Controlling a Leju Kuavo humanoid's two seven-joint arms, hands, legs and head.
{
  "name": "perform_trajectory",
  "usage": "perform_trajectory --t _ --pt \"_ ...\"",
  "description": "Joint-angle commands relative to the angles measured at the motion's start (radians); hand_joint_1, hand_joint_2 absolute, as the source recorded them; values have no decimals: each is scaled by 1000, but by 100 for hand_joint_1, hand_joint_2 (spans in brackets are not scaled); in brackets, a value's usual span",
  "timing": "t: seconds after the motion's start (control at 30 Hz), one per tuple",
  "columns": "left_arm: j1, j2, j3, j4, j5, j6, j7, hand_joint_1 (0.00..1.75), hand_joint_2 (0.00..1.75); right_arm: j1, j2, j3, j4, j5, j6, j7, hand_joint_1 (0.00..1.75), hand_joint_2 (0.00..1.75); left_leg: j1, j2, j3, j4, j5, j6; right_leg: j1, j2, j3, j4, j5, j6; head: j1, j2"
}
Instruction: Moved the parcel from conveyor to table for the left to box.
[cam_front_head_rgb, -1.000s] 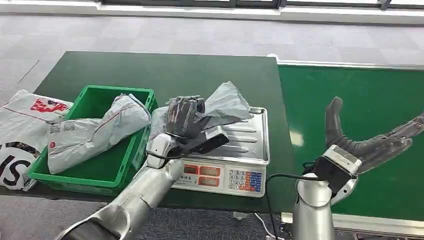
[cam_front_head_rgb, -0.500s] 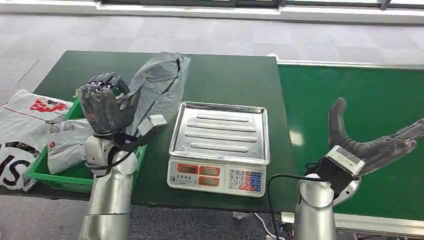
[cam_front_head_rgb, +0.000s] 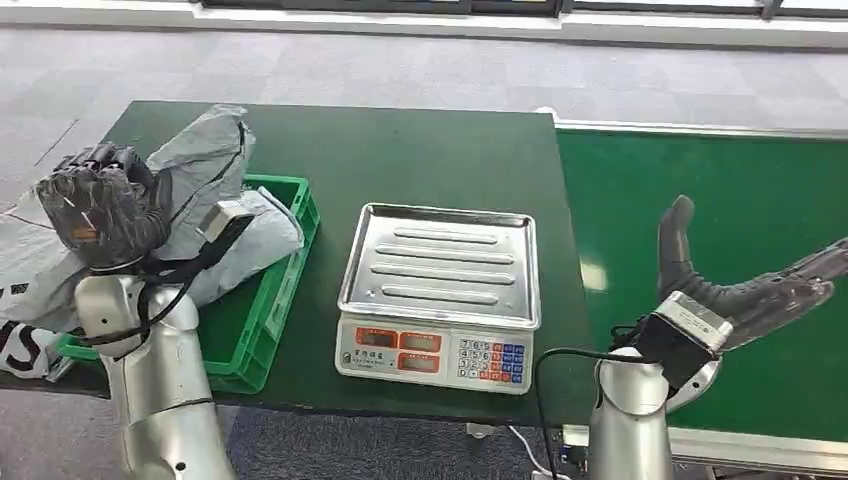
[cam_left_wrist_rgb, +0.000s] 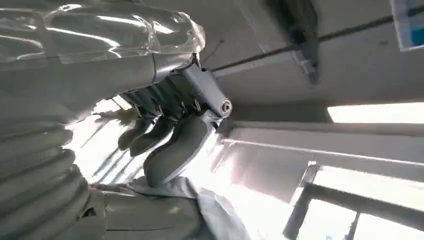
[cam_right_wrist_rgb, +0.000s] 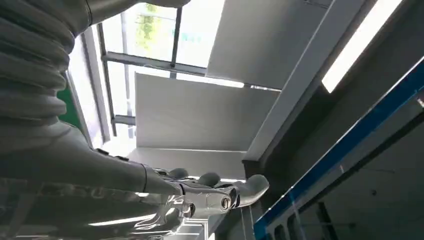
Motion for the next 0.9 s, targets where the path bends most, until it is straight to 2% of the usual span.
perform_trajectory --t 0.03,0.07,0.1,0.13,0.2,0.23,0.27,0.3,0.33,0.43,0.47,0.57,0.63,0.7,0.77,0.8,0.83,0.87,0.9 --pt "-100 229 -227 434 -108 4 422 175 175 57 50 -3 -2 -3 1 1 0 175 1 -4 3 -3 1 -1 1 -4 4 -2 -1 -2 0 0" --pt "-98 282 -341 466 -70 4 515 175 175 59 50 -3 -6 -3 1 1 0 175 2 -4 4 -3 1 -1 2 -5 5 -3 -1 -2 0 0" --pt "-96 282 -365 503 -98 4 542 175 175 62 50 -2 -10 -1 1 1 0 175 1 0 3 -2 0 -1 1 -1 2 -1 0 -3 -1 0" --pt "-148 316 -377 577 -69 4 540 175 175 60 45 -2 -9 -5 1 2 0 175 2 -9 2 -2 2 -1 2 -10 4 -2 -1 -3 -1 0" --pt "-131 297 -372 597 -108 4 552 175 175 66 50 -1 -17 -1 1 1 0 175 2 -11 3 -3 3 -1 3 -12 5 -3 -1 -2 0 0" --pt "-144 308 -408 654 -108 4 582 169 175 54 50 -4 -9 1 1 1 0 175 1 -2 3 -2 1 -2 2 -3 2 -1 0 -2 -1 0" --pt "-152 342 -517 676 -51 4 655 131 175 39 38 -13 6 -10 1 1 0 175 2 -3 4 -3 2 -2 2 -4 4 -4 0 -3 0 0" --pt "-164 339 -522 706 -53 4 659 37 175 42 50 -9 1 1 1 1 0 175 1 -3 2 -2 1 -1 2 -4 3 -2 0 -2 0 0" --pt "-184 330 -496 769 -80 4 651 0 175 41 50 -10 1 2 1 1 0 175 2 -4 2 -2 2 -1 2 -4 4 -2 0 -2 0 0" --pt "-260 325 -526 975 -108 4 691 0 175 36 50 -12 7 7 1 1 0 175 1 -2 2 -1 1 -1 1 -3 1 -1 0 -2 0 0" --pt "-224 304 -478 880 -60 4 651 0 175 32 50 -15 16 7 1 1 0 175 1 -4 2 -2 2 -2 2 -5 2 -2 0 -2 0 0" --pt "-195 286 -430 818 -11 4 599 0 175 28 50 -16 24 8 1 1 0 175 1 -1 2 -1 1 -1 1 -1 1 -2 1 -1 0 0" --pt "-169 258 -353 730 63 4 508 0 175 26 50 -15 30 10 1 1 0 175 2 1 2 -1 0 -1 2 0 2 -2 1 -2 0 0" --pt "-148 200 -208 621 163 4 341 0 175 26 50 -15 35 11 1 1 0 175 2 1 2 -1 0 -1 2 0 2 -2 1 -2 0 0" --pt "-148 200 -208 621 163 4 341 0 175 26 50 -15 35 11 1 1 0 175 2 0 2 -1 0 -1 2 0 2 -2 1 -2 0 0" --pt "-155 151 -106 597 304 4 179 0 175 26 50 -16 38 13 1 1 0 175 1 0 1 -1 0 -1 2 0 1 -1 1 -2 0 0" --pt "-157 128 -45 564 336 4 100 0 175 26 50 -15 41 14 1 1 0 175 1 1 1 -1 0 -1 1 0 1 -1 1 -1 0 0" --pt "-175 89 1 582 548 4 -76 0 175 25 50 -18 49 16 1 1 0 175 2 1 4 -3 0 -1 3 0 4 -4 1 -3 0 0" --pt "-169 75 -15 547 636 4 -125 0 175 24 50 -19 55 17 1 1 0 175 2 0 1 0 0 -1 2 -1 1 -1 1 -2 0 0"
